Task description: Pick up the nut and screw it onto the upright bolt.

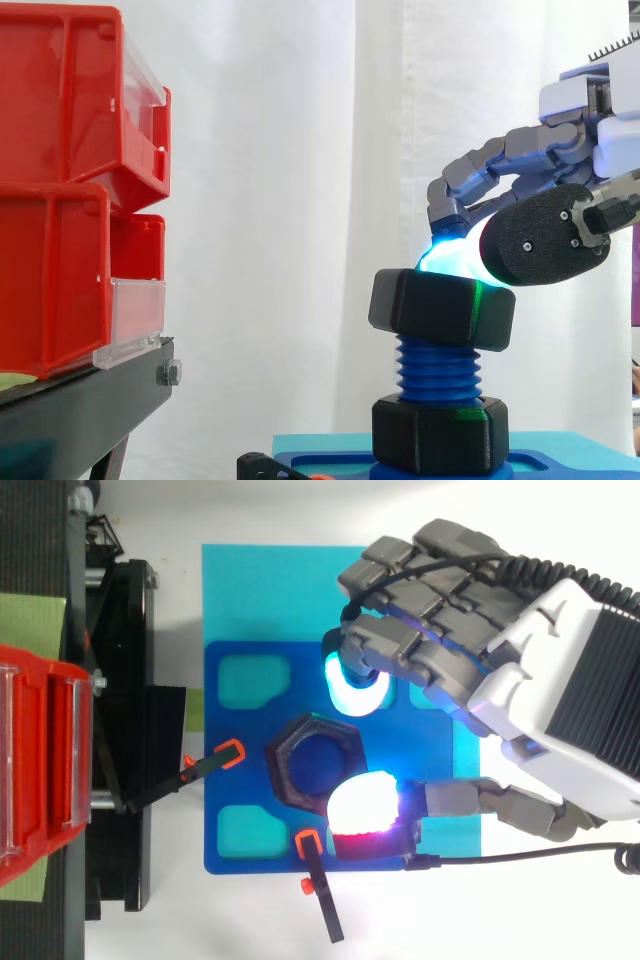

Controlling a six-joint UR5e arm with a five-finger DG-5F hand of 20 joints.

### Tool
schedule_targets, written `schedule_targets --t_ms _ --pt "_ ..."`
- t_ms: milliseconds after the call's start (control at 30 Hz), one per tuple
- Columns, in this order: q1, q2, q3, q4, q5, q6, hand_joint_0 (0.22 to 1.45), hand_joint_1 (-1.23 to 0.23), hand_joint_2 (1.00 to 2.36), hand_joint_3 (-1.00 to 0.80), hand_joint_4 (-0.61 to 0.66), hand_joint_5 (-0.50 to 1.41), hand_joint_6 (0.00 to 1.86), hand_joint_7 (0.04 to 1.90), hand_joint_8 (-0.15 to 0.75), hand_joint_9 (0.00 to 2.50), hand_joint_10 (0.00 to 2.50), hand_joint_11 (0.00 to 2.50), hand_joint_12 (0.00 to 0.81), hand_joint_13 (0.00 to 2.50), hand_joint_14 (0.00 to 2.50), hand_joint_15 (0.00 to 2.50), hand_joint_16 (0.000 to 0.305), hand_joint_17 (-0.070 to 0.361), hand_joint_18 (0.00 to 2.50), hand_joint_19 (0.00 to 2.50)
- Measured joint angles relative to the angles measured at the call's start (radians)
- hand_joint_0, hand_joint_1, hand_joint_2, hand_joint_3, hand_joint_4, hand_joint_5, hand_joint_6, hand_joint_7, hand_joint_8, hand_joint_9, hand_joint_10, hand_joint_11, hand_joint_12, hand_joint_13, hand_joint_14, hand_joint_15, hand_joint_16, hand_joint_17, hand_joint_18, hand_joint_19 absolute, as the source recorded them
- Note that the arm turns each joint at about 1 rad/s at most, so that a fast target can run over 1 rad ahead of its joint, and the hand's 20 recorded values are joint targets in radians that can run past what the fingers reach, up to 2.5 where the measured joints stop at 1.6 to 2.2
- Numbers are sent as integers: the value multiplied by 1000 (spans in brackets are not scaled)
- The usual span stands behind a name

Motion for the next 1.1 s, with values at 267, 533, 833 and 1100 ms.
schedule_targets --t_ms 267,533,833,1100 --pt "-9 1 22 -7 -15 0 419 -403 1000 -500 301 -200 503 958 324 456 4 142 382 450 0 0 52 116 431 13" --pt "-26 1 71 -55 -45 -3 430 -306 1000 -500 239 -204 502 698 287 402 0 0 364 401 0 0 51 114 389 0" --pt "-28 0 90 -1 -74 -61 453 -55 1000 -500 160 -206 501 585 231 316 0 0 344 271 0 0 46 105 195 0" --pt "-8 -2 84 52 -82 -104 466 6 1000 -500 136 -188 501 593 223 295 0 0 337 254 0 0 45 102 155 0"
